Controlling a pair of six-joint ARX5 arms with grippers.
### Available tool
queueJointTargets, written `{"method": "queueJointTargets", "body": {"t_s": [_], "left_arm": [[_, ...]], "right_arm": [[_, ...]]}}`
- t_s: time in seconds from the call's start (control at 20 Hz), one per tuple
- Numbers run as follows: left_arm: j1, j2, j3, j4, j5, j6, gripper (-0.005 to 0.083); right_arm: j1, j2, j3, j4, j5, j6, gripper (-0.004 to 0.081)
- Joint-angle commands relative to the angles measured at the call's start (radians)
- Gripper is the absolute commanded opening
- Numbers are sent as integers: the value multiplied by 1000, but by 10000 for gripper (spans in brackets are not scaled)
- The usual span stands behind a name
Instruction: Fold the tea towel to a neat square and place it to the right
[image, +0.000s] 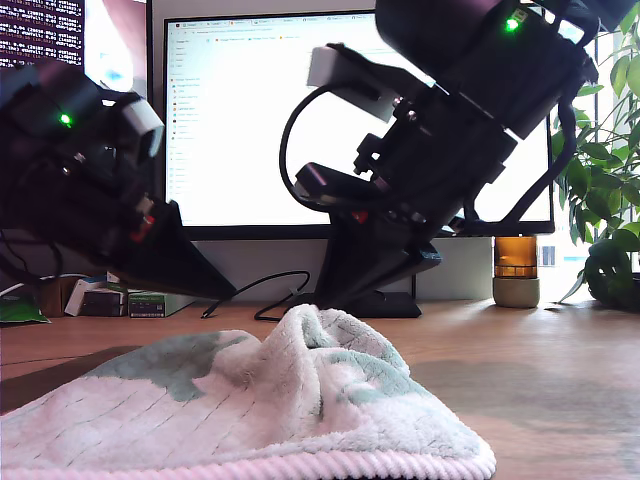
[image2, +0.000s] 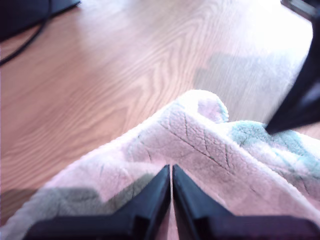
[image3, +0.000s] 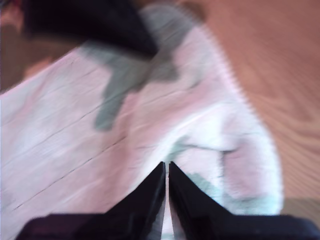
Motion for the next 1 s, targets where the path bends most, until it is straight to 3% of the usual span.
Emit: {"method": "queueJointTargets", "body": {"t_s": [0.0, 0.15, 0.3, 0.85, 0.95], "left_arm": [[-1, 62, 28, 8, 4, 3, -21], [-2, 109, 44, 36, 1, 1, -21], [-1, 138, 51, 21, -69, -20, -21], [11, 156, 51, -39, -145, -22, -21], [24, 159, 51, -45, -212, -23, -21]], "right_arm": [[-4, 13, -45, 32, 6, 5, -14], [-5, 20, -46, 51, 7, 5, -14], [-10, 43, -48, 29, 1, 5, -14], [-10, 106, -48, -104, -8, -2, -14], [-10, 106, -48, -143, -8, -8, -14]]}}
